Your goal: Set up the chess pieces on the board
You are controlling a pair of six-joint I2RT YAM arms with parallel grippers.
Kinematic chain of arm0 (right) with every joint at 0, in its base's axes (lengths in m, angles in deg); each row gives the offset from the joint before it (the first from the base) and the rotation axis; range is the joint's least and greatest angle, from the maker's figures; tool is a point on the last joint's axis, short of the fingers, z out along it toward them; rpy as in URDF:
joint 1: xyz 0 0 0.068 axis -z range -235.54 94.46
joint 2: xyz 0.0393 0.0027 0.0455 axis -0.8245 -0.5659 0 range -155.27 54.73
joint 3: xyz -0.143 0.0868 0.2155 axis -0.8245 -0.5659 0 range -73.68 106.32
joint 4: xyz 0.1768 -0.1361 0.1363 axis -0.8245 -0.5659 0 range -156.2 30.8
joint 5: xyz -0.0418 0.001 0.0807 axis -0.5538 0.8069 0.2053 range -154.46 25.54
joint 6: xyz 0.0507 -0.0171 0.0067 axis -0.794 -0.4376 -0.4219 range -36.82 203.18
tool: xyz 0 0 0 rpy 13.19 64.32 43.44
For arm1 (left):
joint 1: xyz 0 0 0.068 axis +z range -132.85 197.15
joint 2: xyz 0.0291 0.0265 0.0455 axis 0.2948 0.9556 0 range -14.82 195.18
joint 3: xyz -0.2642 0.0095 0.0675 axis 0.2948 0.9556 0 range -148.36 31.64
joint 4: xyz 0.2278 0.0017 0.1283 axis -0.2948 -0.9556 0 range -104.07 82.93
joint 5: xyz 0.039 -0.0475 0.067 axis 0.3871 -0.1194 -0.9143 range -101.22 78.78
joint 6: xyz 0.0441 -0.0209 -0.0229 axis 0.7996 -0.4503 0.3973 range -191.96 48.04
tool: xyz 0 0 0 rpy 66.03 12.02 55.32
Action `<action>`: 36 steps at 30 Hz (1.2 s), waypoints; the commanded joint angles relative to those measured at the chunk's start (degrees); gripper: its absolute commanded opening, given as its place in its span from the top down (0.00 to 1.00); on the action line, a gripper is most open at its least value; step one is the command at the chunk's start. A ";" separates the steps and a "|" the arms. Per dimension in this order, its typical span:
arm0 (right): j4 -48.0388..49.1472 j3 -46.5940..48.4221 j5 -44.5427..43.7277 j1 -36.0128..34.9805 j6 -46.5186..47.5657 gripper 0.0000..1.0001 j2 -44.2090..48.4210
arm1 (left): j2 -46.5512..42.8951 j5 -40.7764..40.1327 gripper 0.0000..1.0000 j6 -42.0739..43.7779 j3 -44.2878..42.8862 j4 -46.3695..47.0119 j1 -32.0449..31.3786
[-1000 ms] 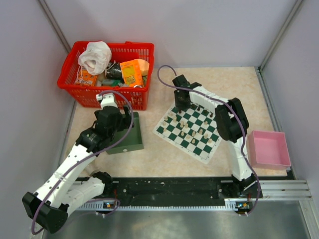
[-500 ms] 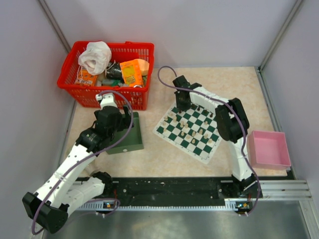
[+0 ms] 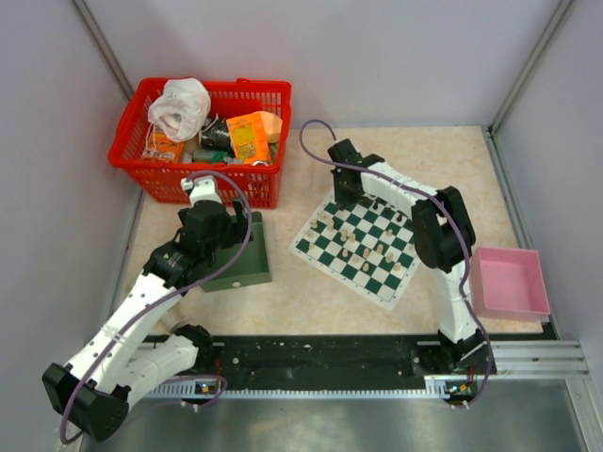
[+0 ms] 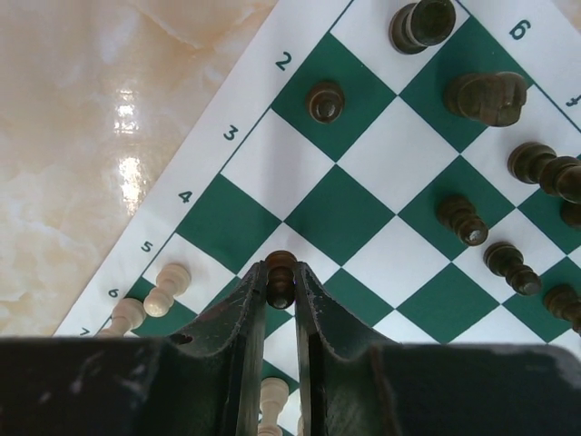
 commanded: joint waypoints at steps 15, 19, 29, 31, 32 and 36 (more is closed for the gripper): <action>0.25 5.02 -1.44 5.58 1.09 0.83 0.24 | 0.65 0.53 0.01 0.56 -1.29 2.03 0.48; 0.25 6.60 -1.35 5.84 1.27 0.83 -1.43 | 0.83 0.61 0.01 0.83 -1.37 2.29 0.57; 0.25 8.98 -2.23 6.28 1.09 0.83 -4.07 | 0.74 0.44 0.01 1.88 -1.64 1.94 0.92; 0.25 9.15 -2.32 6.37 1.18 0.83 -4.42 | 0.83 0.53 0.01 1.88 -1.64 2.12 1.09; 0.25 9.15 -2.32 6.46 1.18 0.83 -4.60 | 0.74 0.53 0.01 1.88 -1.55 2.12 1.09; 0.16 9.50 -2.14 6.55 1.27 0.83 -5.21 | 0.57 0.53 0.01 1.79 -1.29 2.12 1.18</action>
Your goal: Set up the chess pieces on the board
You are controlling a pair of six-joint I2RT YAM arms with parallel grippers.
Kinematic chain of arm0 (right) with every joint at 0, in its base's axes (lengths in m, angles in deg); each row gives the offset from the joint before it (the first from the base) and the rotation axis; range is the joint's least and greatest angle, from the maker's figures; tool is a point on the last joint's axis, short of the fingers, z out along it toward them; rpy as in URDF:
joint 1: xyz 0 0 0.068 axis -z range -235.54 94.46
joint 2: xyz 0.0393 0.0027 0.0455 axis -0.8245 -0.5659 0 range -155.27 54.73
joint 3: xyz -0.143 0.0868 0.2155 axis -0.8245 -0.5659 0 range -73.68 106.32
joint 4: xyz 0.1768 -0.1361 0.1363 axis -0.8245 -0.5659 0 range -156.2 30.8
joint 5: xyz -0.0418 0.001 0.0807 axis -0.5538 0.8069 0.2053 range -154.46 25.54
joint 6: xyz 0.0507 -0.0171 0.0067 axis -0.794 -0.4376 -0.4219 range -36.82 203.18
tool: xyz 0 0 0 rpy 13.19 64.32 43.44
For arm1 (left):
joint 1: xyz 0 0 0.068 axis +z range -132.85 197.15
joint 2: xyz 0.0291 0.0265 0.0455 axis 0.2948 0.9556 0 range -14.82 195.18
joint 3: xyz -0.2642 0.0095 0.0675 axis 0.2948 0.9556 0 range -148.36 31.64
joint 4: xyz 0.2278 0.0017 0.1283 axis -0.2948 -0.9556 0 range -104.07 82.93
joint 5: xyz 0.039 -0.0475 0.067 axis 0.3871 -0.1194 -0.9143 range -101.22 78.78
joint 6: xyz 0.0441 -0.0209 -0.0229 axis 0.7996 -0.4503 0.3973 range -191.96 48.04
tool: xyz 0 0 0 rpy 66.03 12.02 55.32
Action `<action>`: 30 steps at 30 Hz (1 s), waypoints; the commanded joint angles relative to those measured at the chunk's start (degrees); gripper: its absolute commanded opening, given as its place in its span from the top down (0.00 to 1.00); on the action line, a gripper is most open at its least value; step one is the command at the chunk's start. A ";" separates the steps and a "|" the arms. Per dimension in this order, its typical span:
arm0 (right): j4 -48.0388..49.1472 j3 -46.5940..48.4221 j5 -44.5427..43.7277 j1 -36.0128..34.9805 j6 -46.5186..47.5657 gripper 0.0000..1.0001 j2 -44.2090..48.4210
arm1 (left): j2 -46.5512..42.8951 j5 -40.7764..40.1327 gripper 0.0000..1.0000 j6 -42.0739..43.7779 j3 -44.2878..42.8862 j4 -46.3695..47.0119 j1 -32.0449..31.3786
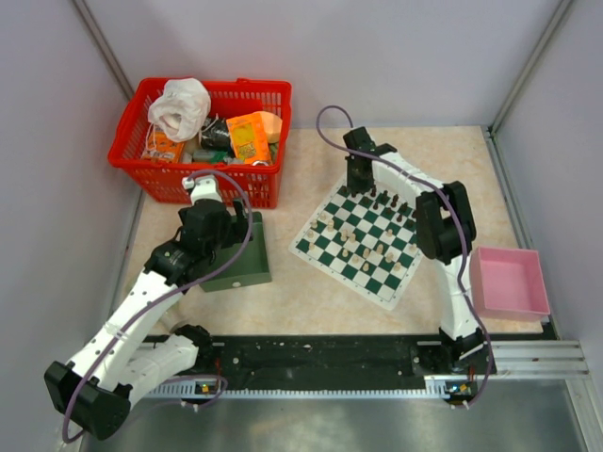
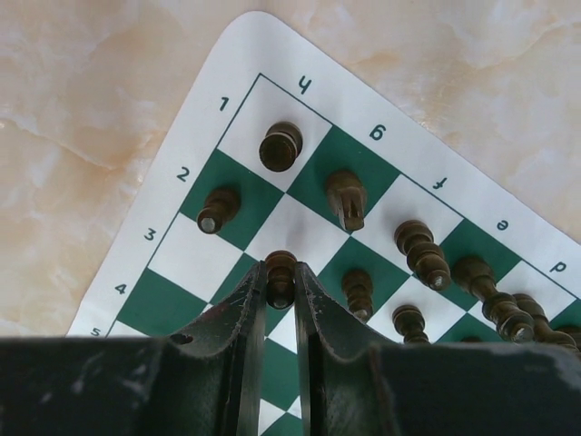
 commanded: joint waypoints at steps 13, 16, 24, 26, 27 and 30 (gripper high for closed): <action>-0.24 3.93 -1.60 0.54 0.46 0.83 -2.88 | -0.42 0.14 0.01 0.81 -0.83 2.25 0.68; -0.41 4.11 -1.86 0.45 0.46 0.83 -2.88 | -0.51 0.22 0.01 0.72 -0.74 2.25 0.77; -0.41 4.37 -2.04 0.62 0.29 0.83 -2.44 | -0.51 0.49 0.01 0.72 -0.83 2.25 1.03; -0.50 4.37 -1.95 0.62 0.37 0.83 -2.53 | -0.42 0.49 0.01 0.72 -0.83 2.34 1.03; -0.50 4.20 -1.95 0.62 0.37 0.83 -2.62 | -0.51 0.57 0.01 0.72 -0.74 2.34 1.12; -0.41 4.11 -1.95 0.62 0.37 0.82 -2.97 | -0.59 0.58 0.01 0.64 -0.74 2.34 1.12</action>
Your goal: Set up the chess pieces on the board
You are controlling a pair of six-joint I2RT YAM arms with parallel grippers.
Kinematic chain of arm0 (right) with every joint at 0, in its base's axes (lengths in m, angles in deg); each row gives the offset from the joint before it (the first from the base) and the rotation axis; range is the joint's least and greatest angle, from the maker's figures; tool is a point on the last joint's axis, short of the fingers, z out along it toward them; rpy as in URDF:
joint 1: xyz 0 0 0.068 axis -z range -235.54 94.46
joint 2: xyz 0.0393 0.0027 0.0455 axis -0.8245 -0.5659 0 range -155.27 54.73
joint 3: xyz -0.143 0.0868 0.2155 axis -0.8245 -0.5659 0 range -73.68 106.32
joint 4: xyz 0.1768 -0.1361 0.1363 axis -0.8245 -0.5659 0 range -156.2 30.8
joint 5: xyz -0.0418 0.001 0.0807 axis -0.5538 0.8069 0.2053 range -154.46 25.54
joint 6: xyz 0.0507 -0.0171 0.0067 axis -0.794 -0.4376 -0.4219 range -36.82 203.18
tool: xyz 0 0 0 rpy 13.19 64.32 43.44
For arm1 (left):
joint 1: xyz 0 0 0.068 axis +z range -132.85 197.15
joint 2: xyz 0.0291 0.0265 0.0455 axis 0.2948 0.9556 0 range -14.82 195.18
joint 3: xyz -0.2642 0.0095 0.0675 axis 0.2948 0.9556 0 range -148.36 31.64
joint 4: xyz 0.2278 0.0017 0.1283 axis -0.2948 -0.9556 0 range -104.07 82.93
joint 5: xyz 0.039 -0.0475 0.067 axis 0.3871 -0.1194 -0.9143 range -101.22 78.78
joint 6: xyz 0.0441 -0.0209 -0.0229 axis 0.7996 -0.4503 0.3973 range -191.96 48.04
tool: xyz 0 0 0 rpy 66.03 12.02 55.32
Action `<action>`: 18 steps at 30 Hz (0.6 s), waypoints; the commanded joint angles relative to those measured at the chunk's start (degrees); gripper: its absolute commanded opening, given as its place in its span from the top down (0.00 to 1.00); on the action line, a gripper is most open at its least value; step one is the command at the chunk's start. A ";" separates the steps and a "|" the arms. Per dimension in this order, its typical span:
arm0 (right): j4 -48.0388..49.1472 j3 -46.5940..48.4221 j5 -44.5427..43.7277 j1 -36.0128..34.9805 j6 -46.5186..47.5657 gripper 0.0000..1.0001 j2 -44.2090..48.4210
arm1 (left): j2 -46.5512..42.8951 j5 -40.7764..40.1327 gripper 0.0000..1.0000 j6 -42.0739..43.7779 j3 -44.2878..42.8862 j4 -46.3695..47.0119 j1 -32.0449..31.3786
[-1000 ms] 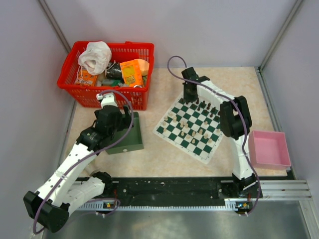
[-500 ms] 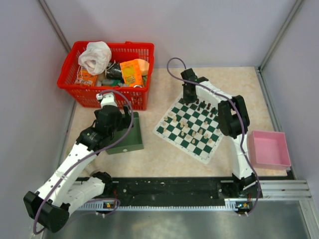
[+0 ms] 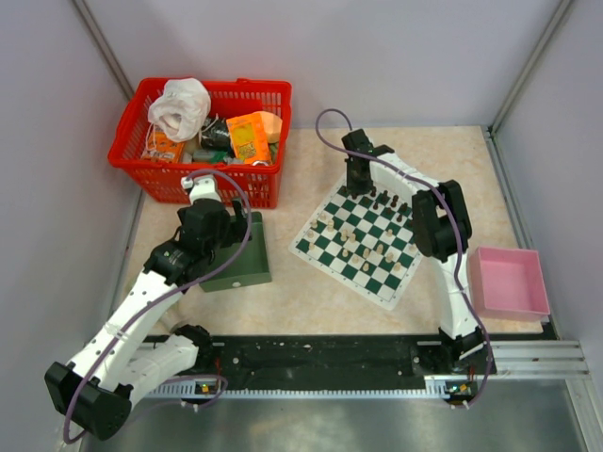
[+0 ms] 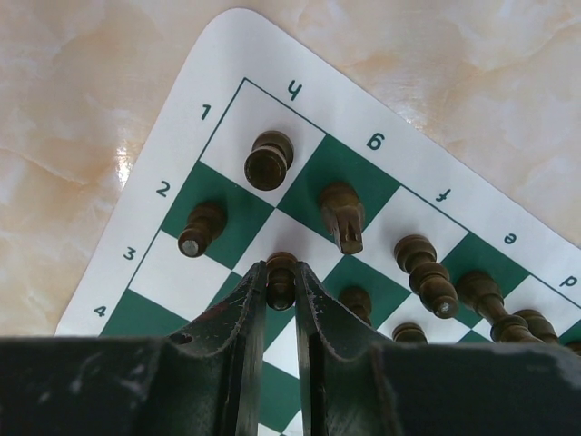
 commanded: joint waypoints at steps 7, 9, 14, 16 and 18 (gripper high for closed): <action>-0.17 3.02 0.52 0.32 0.48 0.75 -0.41 | -0.42 0.49 0.01 0.31 -0.83 2.32 0.51; -0.17 3.54 0.70 0.32 0.48 0.73 -0.24 | -0.42 0.40 0.01 0.31 -1.00 2.32 0.42; -0.43 4.34 0.79 0.32 0.92 0.67 1.52 | -0.59 0.84 0.01 0.22 -1.53 2.23 0.51; -0.87 4.60 0.62 0.32 0.92 0.64 2.66 | -0.68 1.01 0.01 0.22 -1.70 2.14 0.42; -1.75 4.60 0.44 0.32 0.92 0.59 4.24 | -0.77 1.19 0.01 0.22 -1.79 1.97 0.51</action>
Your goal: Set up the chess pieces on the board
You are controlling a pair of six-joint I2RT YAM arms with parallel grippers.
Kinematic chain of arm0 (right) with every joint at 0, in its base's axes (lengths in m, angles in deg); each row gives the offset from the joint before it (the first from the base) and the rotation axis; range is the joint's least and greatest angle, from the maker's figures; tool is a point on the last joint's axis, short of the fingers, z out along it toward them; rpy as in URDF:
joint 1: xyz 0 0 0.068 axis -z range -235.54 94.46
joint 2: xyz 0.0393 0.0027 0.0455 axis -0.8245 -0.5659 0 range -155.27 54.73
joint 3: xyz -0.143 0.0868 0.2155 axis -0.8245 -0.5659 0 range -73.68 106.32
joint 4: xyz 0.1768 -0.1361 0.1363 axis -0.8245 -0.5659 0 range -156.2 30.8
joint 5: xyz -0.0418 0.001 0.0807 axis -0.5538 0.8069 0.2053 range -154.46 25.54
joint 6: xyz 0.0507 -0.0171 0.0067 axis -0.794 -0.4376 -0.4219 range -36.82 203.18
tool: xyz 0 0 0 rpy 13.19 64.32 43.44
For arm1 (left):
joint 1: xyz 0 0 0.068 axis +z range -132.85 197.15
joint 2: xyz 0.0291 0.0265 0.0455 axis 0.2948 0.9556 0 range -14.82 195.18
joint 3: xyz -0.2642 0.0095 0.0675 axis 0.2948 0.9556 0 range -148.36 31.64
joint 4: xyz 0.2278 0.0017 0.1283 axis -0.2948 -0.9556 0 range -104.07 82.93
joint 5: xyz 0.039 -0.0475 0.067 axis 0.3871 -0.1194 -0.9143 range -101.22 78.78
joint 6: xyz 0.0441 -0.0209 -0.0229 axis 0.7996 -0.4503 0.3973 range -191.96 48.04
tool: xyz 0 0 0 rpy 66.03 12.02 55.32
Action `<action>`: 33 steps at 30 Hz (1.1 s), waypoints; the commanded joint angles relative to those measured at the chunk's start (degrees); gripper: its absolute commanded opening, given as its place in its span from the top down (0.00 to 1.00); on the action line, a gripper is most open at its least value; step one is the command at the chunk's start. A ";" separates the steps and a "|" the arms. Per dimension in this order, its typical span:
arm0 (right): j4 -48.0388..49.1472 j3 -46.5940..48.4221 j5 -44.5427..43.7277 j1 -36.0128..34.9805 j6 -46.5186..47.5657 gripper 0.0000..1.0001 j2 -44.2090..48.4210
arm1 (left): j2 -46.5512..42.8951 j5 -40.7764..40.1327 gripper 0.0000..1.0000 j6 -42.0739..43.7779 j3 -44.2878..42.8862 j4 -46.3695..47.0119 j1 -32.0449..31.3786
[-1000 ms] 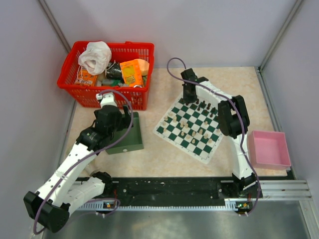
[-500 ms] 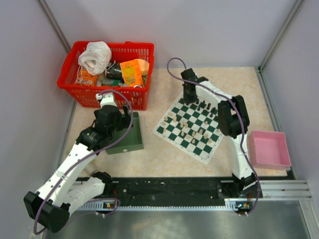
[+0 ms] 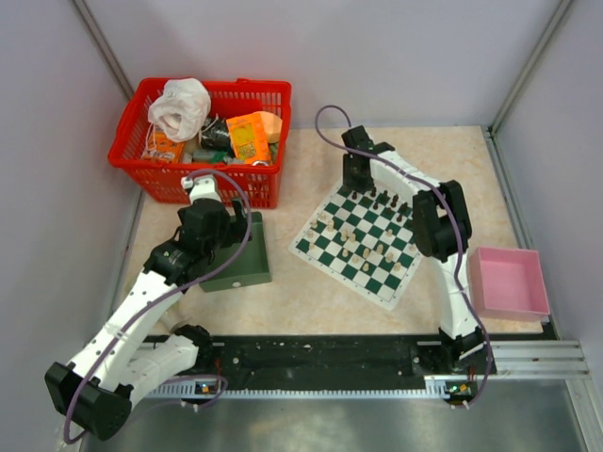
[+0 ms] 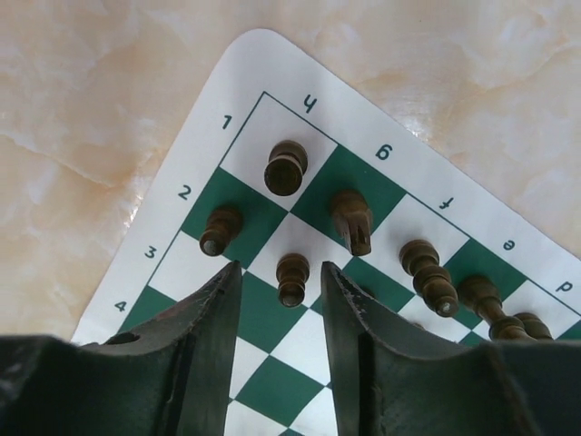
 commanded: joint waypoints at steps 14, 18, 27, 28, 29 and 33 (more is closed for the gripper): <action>3.10 -17.03 2.97 -3.10 0.53 0.41 25.64 | -1.83 0.87 0.01 -2.50 -4.42 -2.05 0.20; 7.13 -27.66 4.72 -5.04 -0.96 0.41 33.12 | -2.35 -0.19 0.01 -2.42 -5.04 -6.00 0.20; 9.61 -43.76 5.52 -6.10 -4.39 0.42 46.84 | -5.69 -3.00 0.01 -1.80 -2.76 -7.68 0.20; 9.26 -44.73 5.17 -6.01 -4.39 0.42 47.63 | -5.61 -3.52 0.01 -1.63 -2.50 -7.68 0.20; 8.73 -45.35 4.91 -6.01 -4.48 0.42 48.42 | -5.52 -3.96 0.01 -1.37 -2.32 -7.77 0.29; 7.06 -47.99 3.15 -6.01 -4.48 0.42 51.06 | -5.16 -4.58 0.01 -0.66 -2.06 -8.12 0.29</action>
